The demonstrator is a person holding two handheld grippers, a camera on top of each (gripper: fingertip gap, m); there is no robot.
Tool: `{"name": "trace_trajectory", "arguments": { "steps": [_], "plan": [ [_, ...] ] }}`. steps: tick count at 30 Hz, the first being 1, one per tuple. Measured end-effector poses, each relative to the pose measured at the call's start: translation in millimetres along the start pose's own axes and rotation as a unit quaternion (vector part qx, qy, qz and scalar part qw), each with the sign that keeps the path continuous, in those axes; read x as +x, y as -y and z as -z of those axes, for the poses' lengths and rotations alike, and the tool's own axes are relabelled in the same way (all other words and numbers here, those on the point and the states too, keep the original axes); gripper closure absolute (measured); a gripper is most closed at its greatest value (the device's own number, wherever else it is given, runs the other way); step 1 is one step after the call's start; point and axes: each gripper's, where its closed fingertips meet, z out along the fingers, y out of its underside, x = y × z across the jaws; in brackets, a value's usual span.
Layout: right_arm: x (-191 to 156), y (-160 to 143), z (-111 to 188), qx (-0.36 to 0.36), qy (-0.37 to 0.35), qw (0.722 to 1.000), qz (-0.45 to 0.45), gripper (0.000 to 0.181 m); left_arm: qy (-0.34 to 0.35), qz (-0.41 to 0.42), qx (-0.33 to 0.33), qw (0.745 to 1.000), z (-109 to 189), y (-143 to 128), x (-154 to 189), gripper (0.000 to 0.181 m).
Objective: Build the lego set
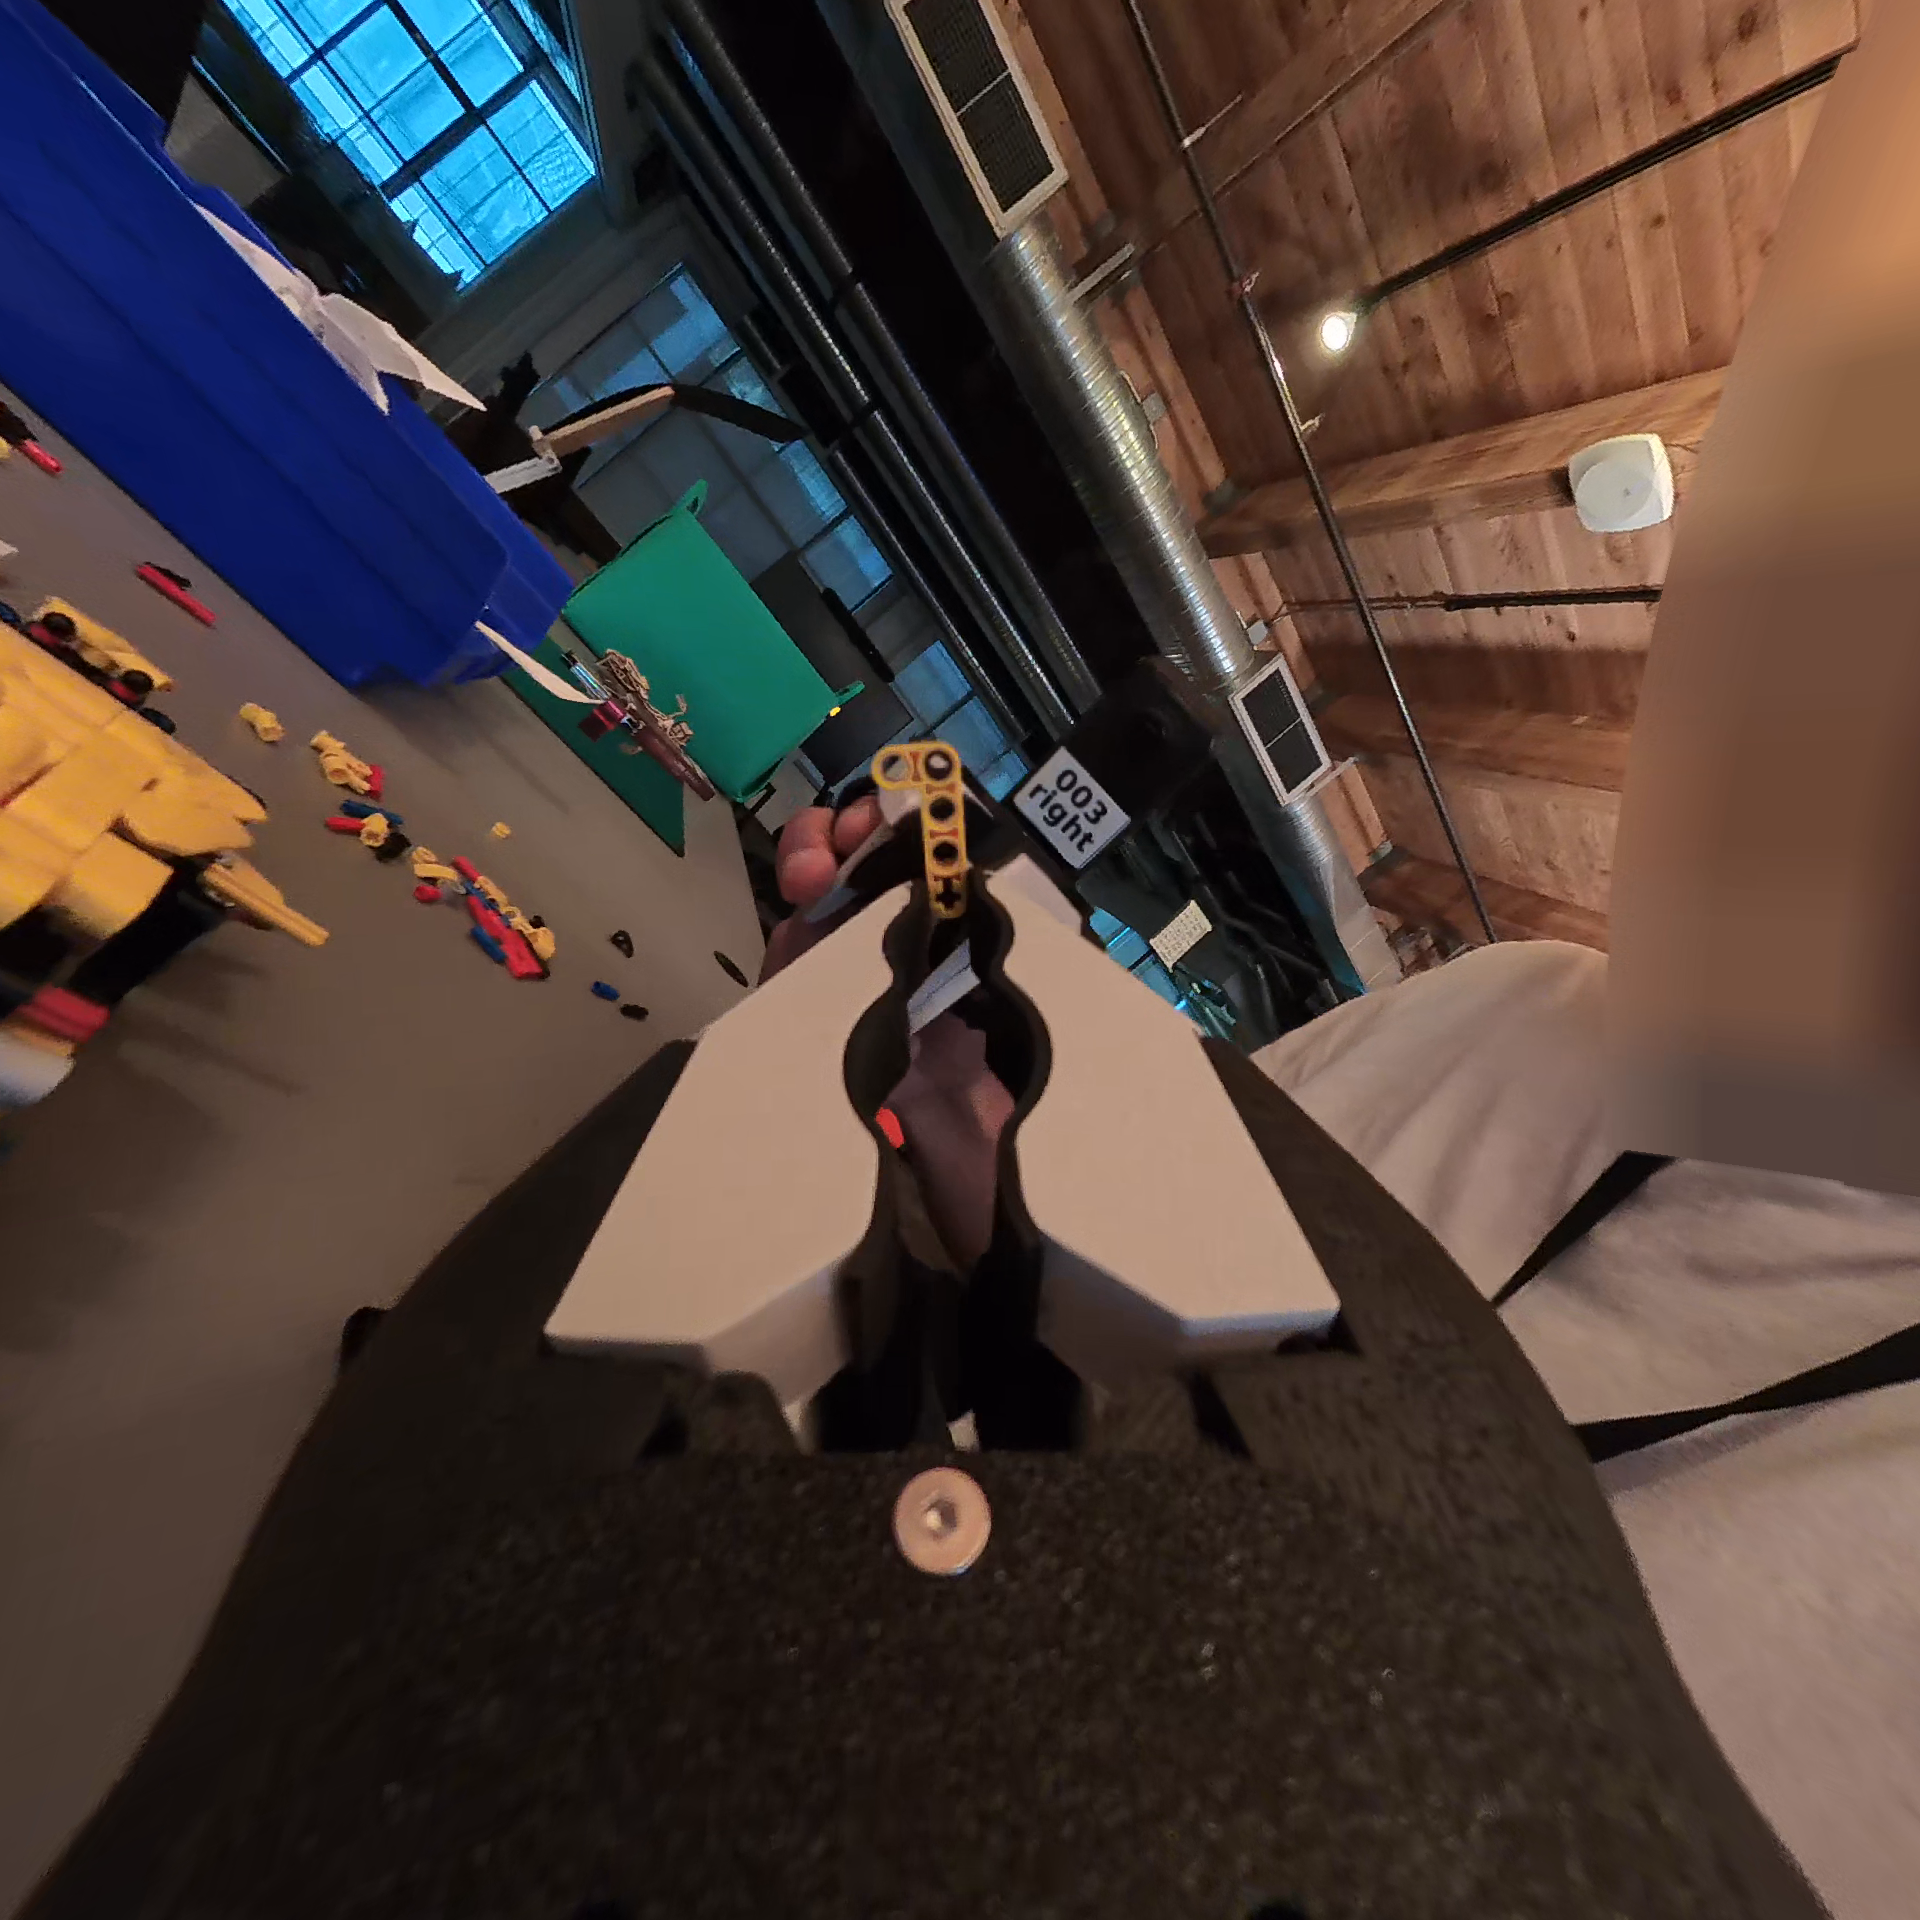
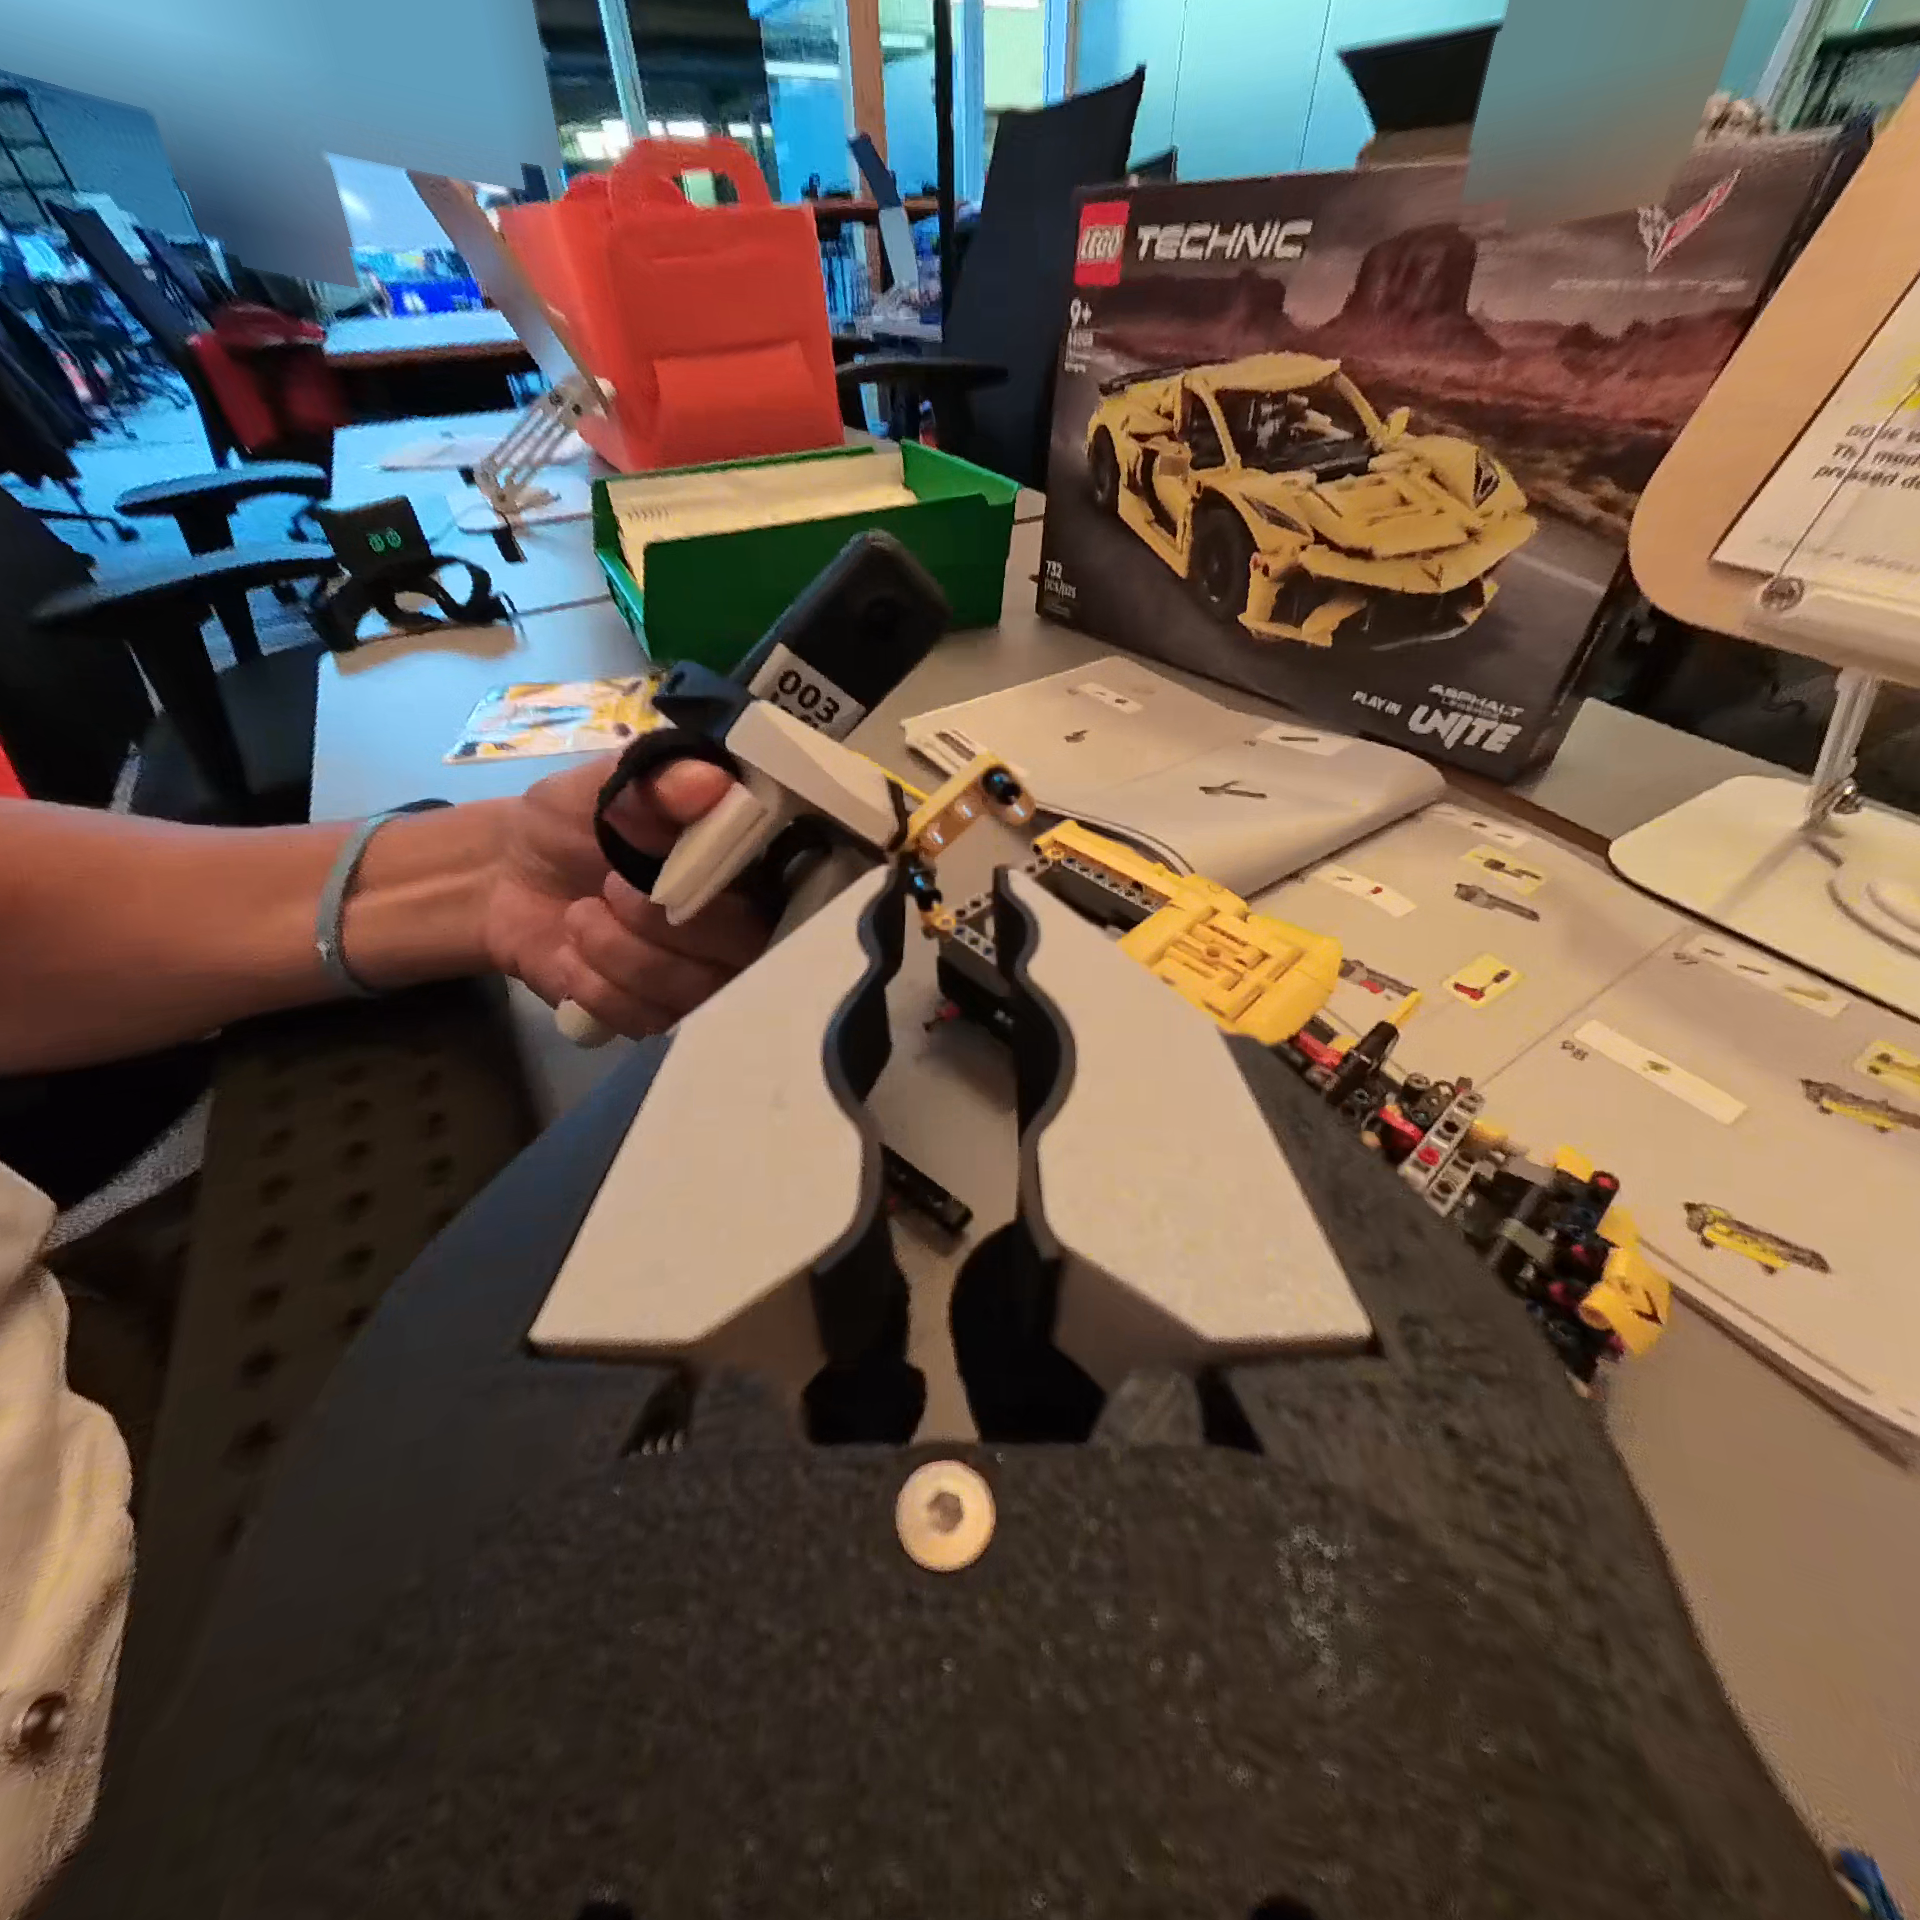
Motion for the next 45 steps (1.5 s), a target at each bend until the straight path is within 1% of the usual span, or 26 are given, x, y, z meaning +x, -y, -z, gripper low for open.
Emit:
{"name": "trace_trajectory", "arguments": {
  "steps": [2, 3, 4, 5, 8, 11, 12, 14, 16, 18, 21, 23, 25, 28, 29, 30, 31, 32, 33, 34, 35, 37, 38, 40, 41, 45],
  "plan": [
    [2.0, -3.3, -1.7, -0.009, -0.021, 1.000, 0.019, 0.158, -0.002, 0.013, 0.022, 1.000, 1.4, 6.2, -1.5, 0.175],
    [2.1, -3.7, -3.7, -0.011, -0.044, 0.998, 0.044, 0.152, 0.001, 0.023, 0.037, 0.999, 3.3, 10.2, -4.2, 0.175],
    [4.5, -4.7, -7.1, -0.017, -0.081, 0.994, 0.070, 0.144, 0.005, 0.033, 0.052, 0.998, 5.4, 14.0, -7.7, 0.175],
    [5.8, -5.9, -11.8, -0.023, -0.118, 0.988, 0.092, 0.139, 0.005, 0.044, 0.068, 0.997, 7.2, 17.8, -9.8, 0.175],
    [10.3, -1.8, -23.8, -0.014, -0.220, 0.968, 0.117, 0.143, 0.006, 0.069, 0.093, 0.993, 10.0, 23.0, -15.2, 0.175],
    [15.8, -0.4, -32.0, -0.015, -0.273, 0.954, 0.126, 0.147, 0.009, 0.081, 0.117, 0.990, 12.2, 27.0, -18.5, 0.175],
    [17.4, 1.3, -32.8, -0.012, -0.287, 0.948, 0.134, 0.153, 0.011, 0.084, 0.127, 0.988, 13.5, 28.8, -20.0, 0.175],
    [22.2, 1.9, -36.0, -0.015, -0.310, 0.939, 0.146, 0.156, -0.007, 0.103, 0.146, 0.984, 14.4, 31.9, -17.7, 0.175],
    [25.4, 2.6, -40.1, -0.011, -0.320, 0.936, 0.147, 0.156, -0.015, 0.121, 0.169, 0.978, 16.4, 35.7, -19.2, 0.175],
    [25.6, 4.4, -42.2, -0.005, -0.322, 0.935, 0.151, 0.156, -0.020, 0.127, 0.178, 0.976, 17.9, 37.6, -18.9, 0.175],
    [23.8, 6.7, -43.5, -0.008, -0.317, 0.930, 0.187, 0.156, -0.019, 0.120, 0.172, 0.978, 19.2, 37.9, -16.0, 0.174],
    [21.7, 7.4, -42.4, -0.019, -0.295, 0.932, 0.210, 0.156, -0.024, 0.120, 0.156, 0.980, 18.7, 35.9, -13.7, 0.174],
    [20.1, 6.8, -39.0, -0.018, -0.262, 0.942, 0.211, 0.157, -0.020, 0.112, 0.133, 0.985, 16.1, 32.4, -12.3, 0.175],
    [16.3, 5.4, -33.4, -0.010, -0.221, 0.950, 0.221, 0.157, -0.001, 0.072, 0.085, 0.994, 11.9, 24.7, -10.5, 0.174],
    [14.5, 5.8, -31.5, -0.002, -0.204, 0.955, 0.214, 0.157, 0.006, 0.058, 0.068, 0.996, 9.7, 20.9, -10.0, 0.169],
    [14.4, 6.4, -29.0, 0.005, -0.190, 0.961, 0.201, 0.157, 0.012, 0.049, 0.053, 0.997, 7.1, 17.2, -9.6, 0.156],
    [14.1, 7.5, -26.5, 0.012, -0.171, 0.968, 0.184, 0.157, 0.012, 0.043, 0.041, 0.998, 4.6, 14.1, -8.0, 0.152],
    [8.2, 10.0, -25.1, 0.027, -0.134, 0.976, 0.172, 0.157, 0.010, 0.037, 0.033, 0.999, 2.6, 11.7, -5.8, 0.151],
    [10.4, 10.1, -22.5, 0.027, -0.125, 0.979, 0.160, 0.158, 0.008, 0.032, 0.030, 0.999, 1.4, 10.6, -4.6, 0.150],
    [13.4, 8.0, -20.9, 0.018, -0.119, 0.980, 0.158, 0.158, 0.007, 0.031, 0.030, 0.999, 1.1, 10.6, -4.1, 0.150],
    [9.3, 6.3, -20.7, 0.015, -0.093, 0.983, 0.160, 0.158, 0.006, 0.033, 0.032, 0.999, 1.6, 11.3, -4.1, 0.150],
    [8.6, 5.0, -17.6, 0.011, -0.075, 0.983, 0.166, 0.157, 0.002, 0.039, 0.040, 0.998, 3.9, 14.6, -3.9, 0.150],
    [2.9, 2.9, -17.4, 0.007, -0.049, 0.985, 0.167, 0.158, 0.002, 0.040, 0.042, 0.998, 4.7, 15.9, -4.0, 0.150],
    [0.7, 1.2, -16.2, 0.001, -0.035, 0.985, 0.171, 0.158, 0.009, 0.040, 0.040, 0.998, 5.2, 15.2, -6.5, 0.152],
    [-3.2, -1.2, -16.5, -0.006, -0.018, 0.985, 0.173, 0.158, 0.004, 0.040, 0.038, 0.999, 5.5, 14.2, -5.8, 0.165],
    [3.3, -9.1, -21.0, -0.032, -0.036, 0.982, 0.184, 0.157, 0.029, 0.034, 0.048, 0.998, 8.3, 16.2, -13.9, 0.166]
  ]
}}
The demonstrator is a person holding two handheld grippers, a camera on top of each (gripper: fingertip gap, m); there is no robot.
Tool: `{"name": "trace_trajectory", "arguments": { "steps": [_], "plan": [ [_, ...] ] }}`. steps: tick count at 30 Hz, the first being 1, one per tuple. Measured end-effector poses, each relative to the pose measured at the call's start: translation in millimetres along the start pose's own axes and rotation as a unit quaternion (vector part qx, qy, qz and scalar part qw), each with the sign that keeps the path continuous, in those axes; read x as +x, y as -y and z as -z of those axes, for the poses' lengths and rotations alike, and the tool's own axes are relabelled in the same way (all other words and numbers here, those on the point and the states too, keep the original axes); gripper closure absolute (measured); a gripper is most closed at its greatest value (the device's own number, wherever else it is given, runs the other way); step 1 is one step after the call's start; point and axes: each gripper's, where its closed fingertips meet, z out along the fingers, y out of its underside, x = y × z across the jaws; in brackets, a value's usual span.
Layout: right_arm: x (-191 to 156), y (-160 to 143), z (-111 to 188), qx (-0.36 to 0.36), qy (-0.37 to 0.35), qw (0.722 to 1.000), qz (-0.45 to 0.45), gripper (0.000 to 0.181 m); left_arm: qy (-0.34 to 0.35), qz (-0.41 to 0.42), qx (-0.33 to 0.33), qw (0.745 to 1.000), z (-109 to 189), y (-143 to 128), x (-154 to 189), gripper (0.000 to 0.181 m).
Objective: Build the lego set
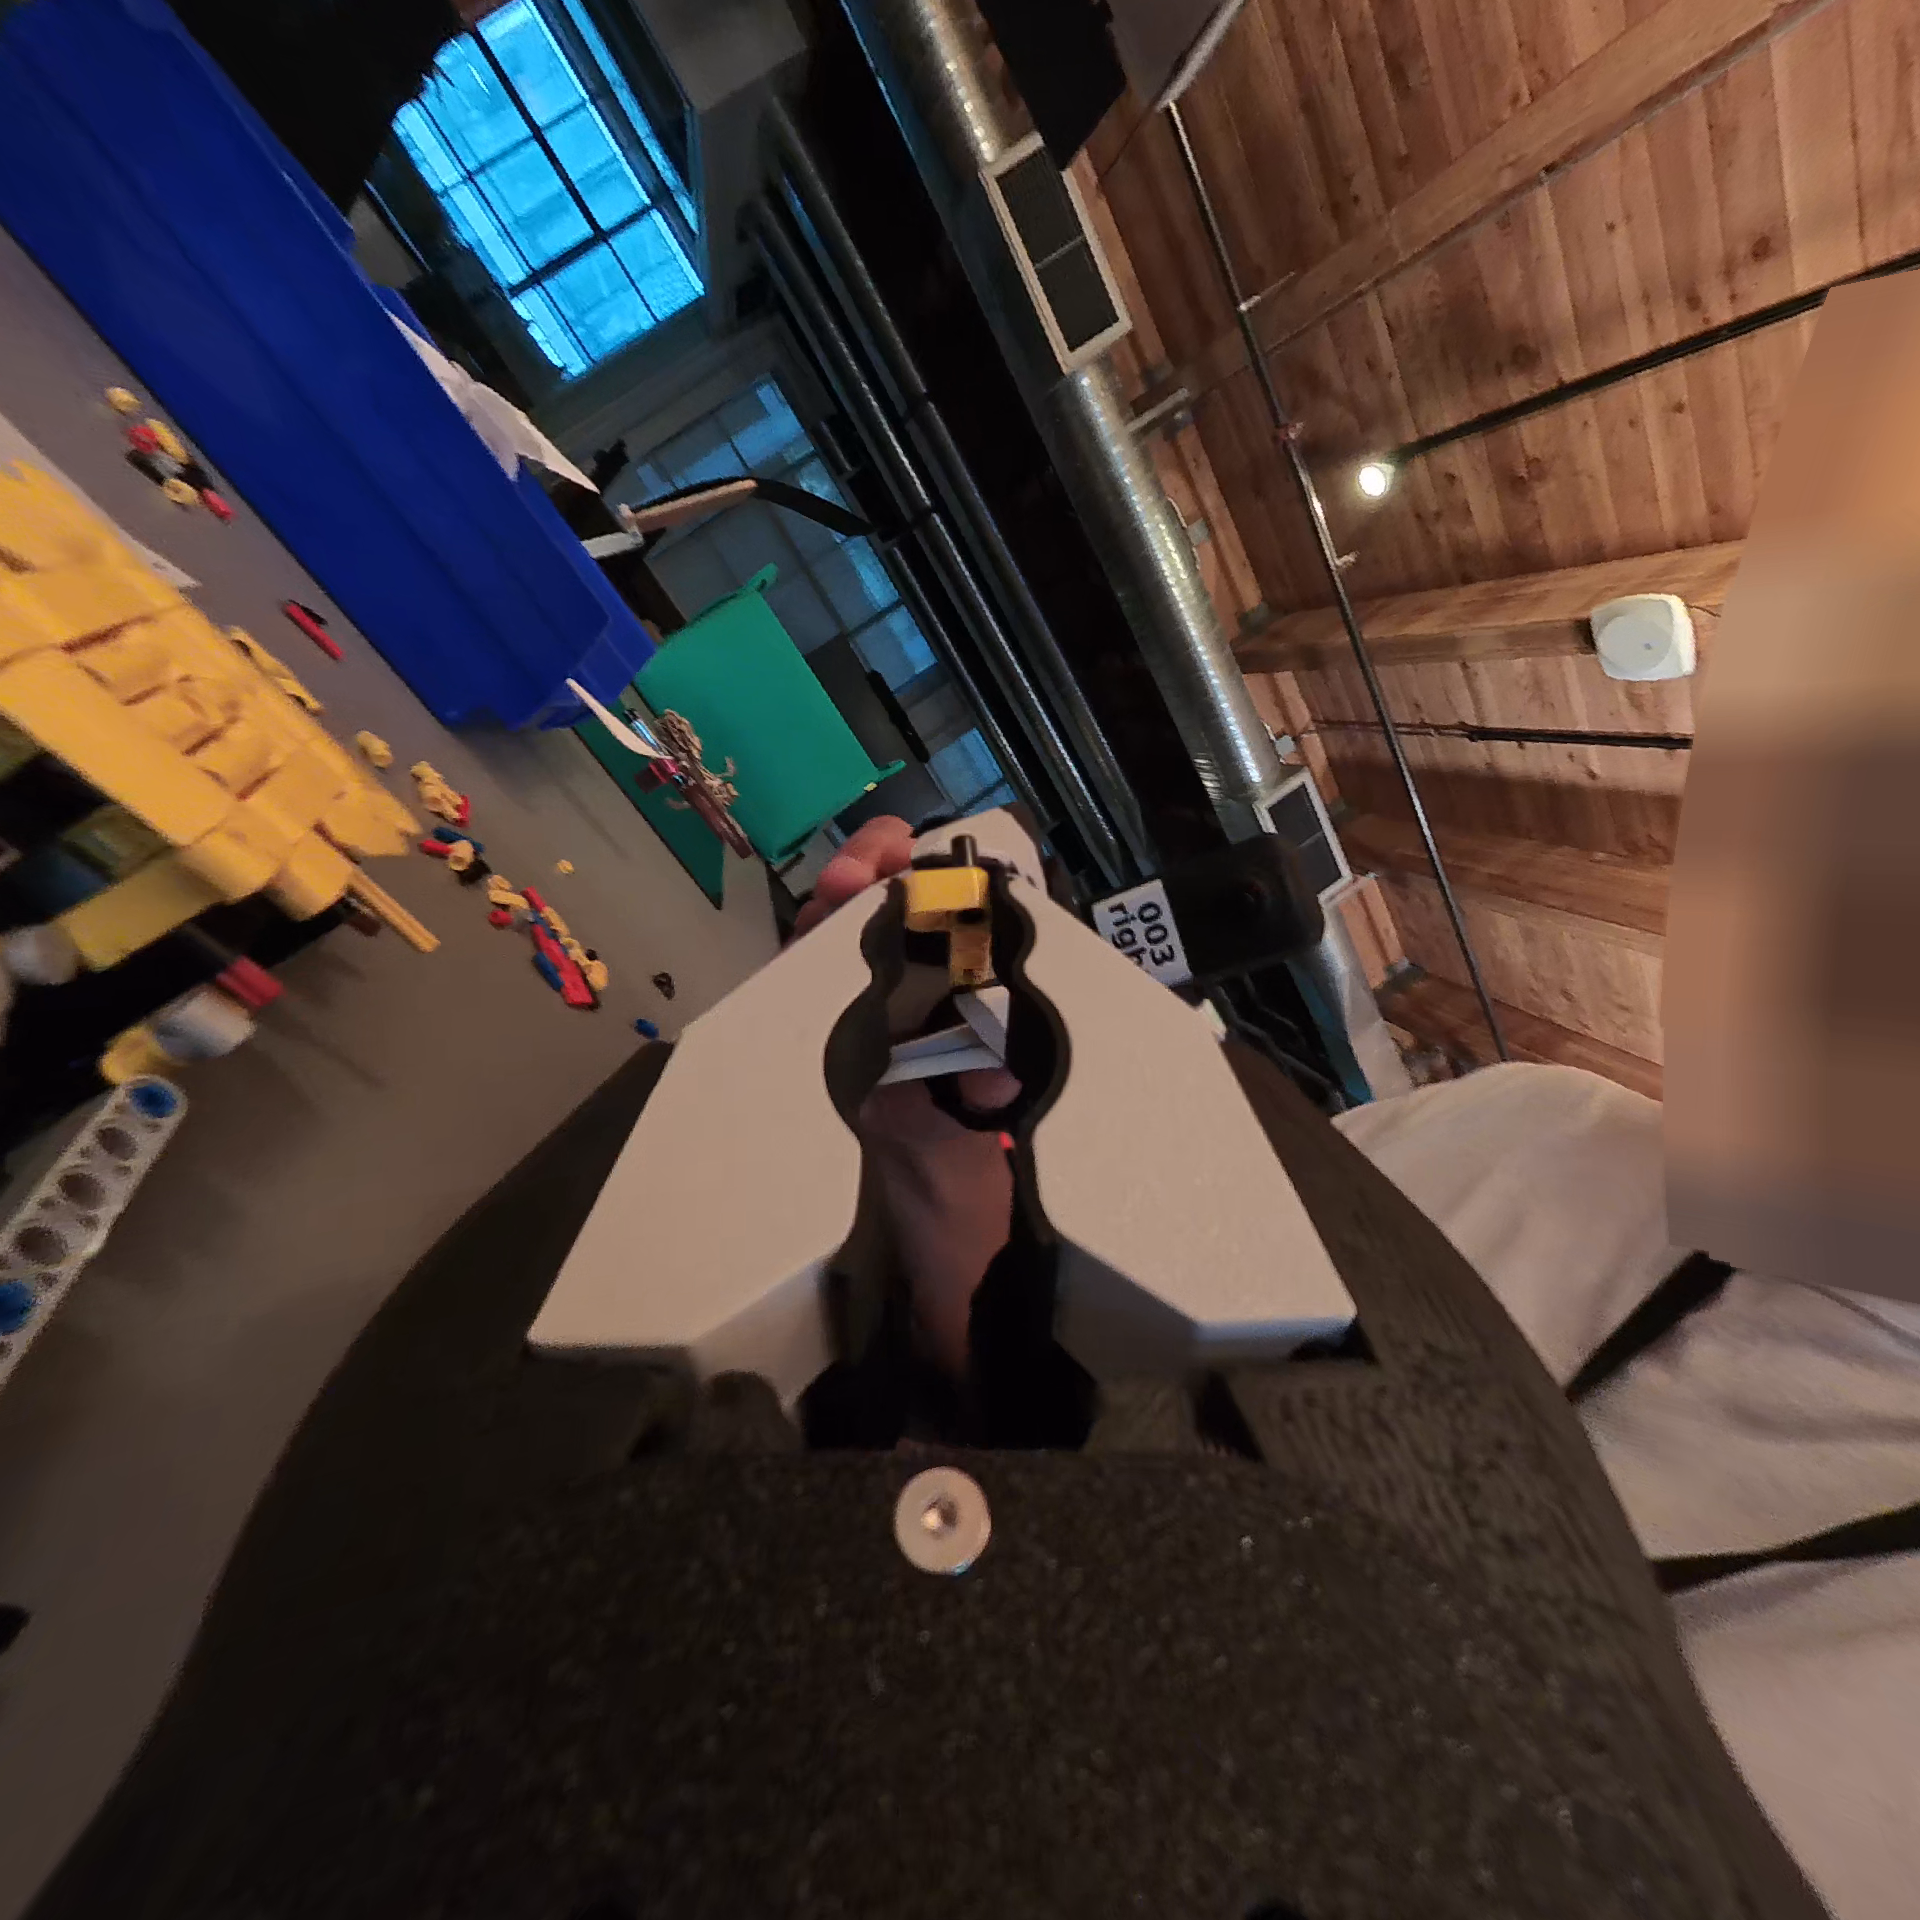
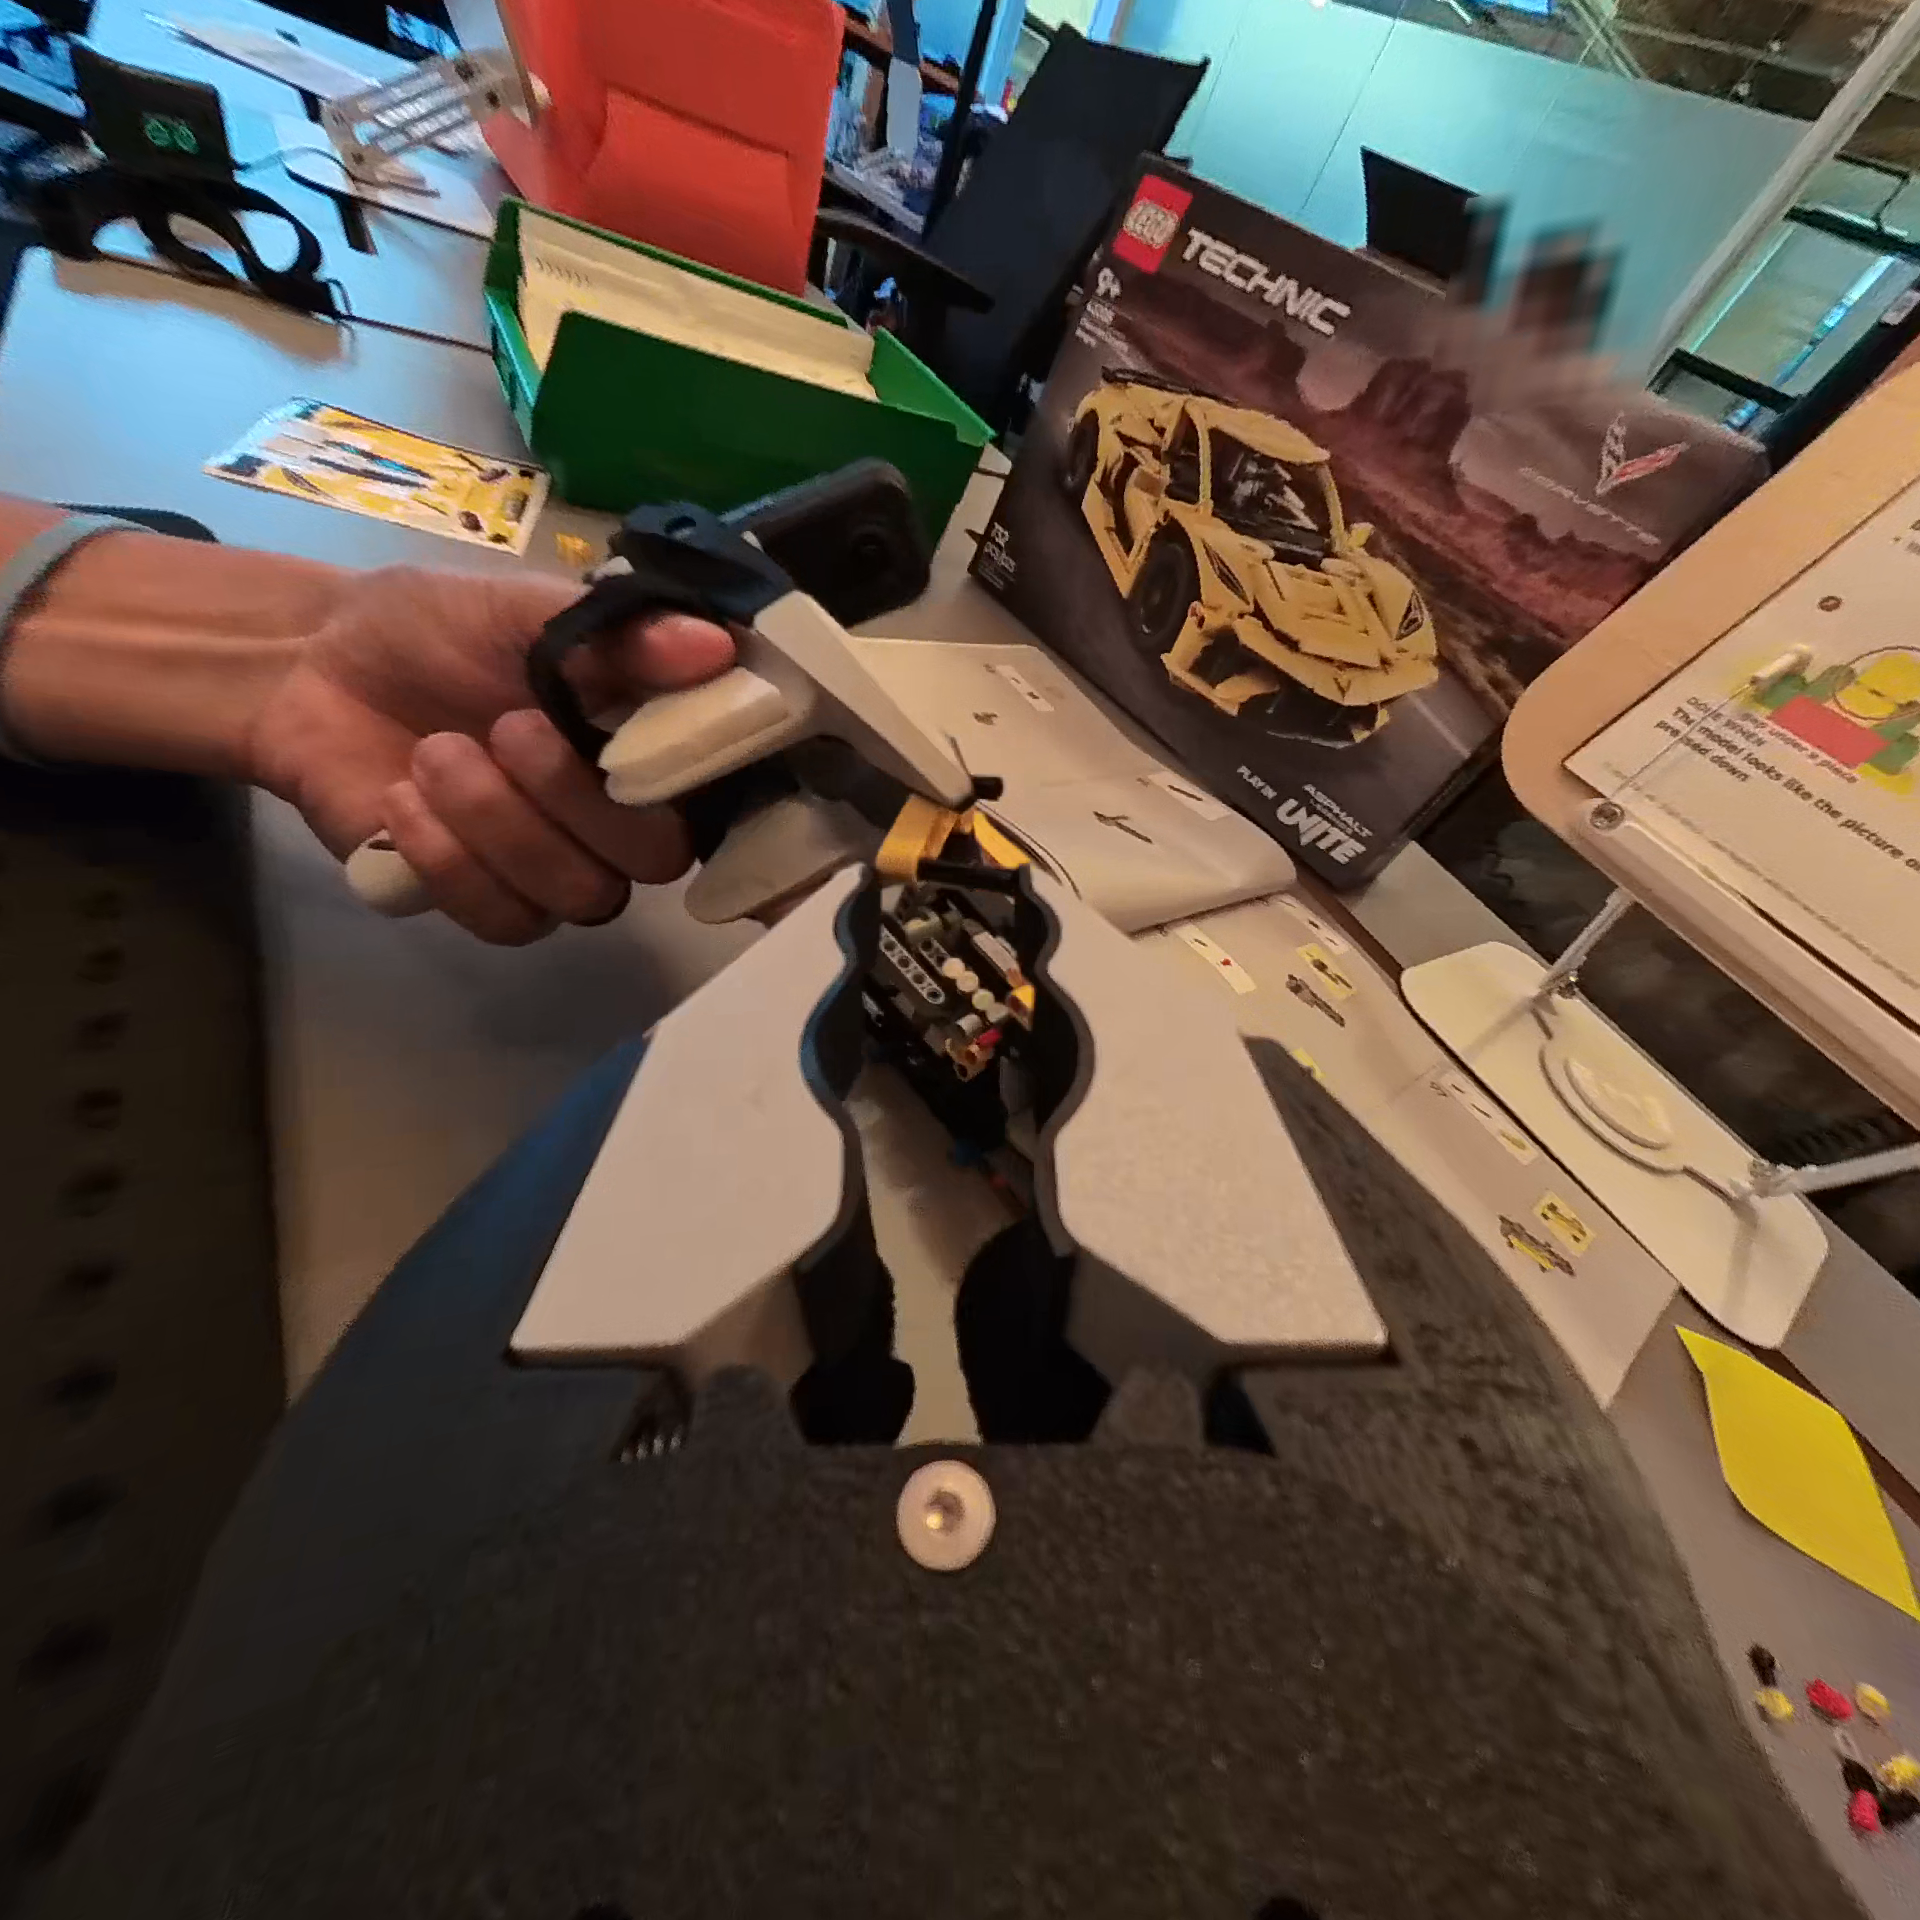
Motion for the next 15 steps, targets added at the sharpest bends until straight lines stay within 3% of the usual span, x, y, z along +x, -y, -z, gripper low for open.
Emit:
{"name": "trace_trajectory", "arguments": {
  "steps": [6, 15],
  "plan": [
    [7.9, -3.8, -7.6, -0.026, -0.100, 0.994, -0.036, 0.155, 0.054, -0.028, 0.044, 0.997, 6.5, 12.6, -13.4, 0.166],
    [16.3, -8.1, -16.6, -0.087, -0.164, 0.983, -0.008, 0.153, 0.098, -0.066, 0.054, 0.992, 6.9, 14.4, -20.4, 0.166]
  ]
}}
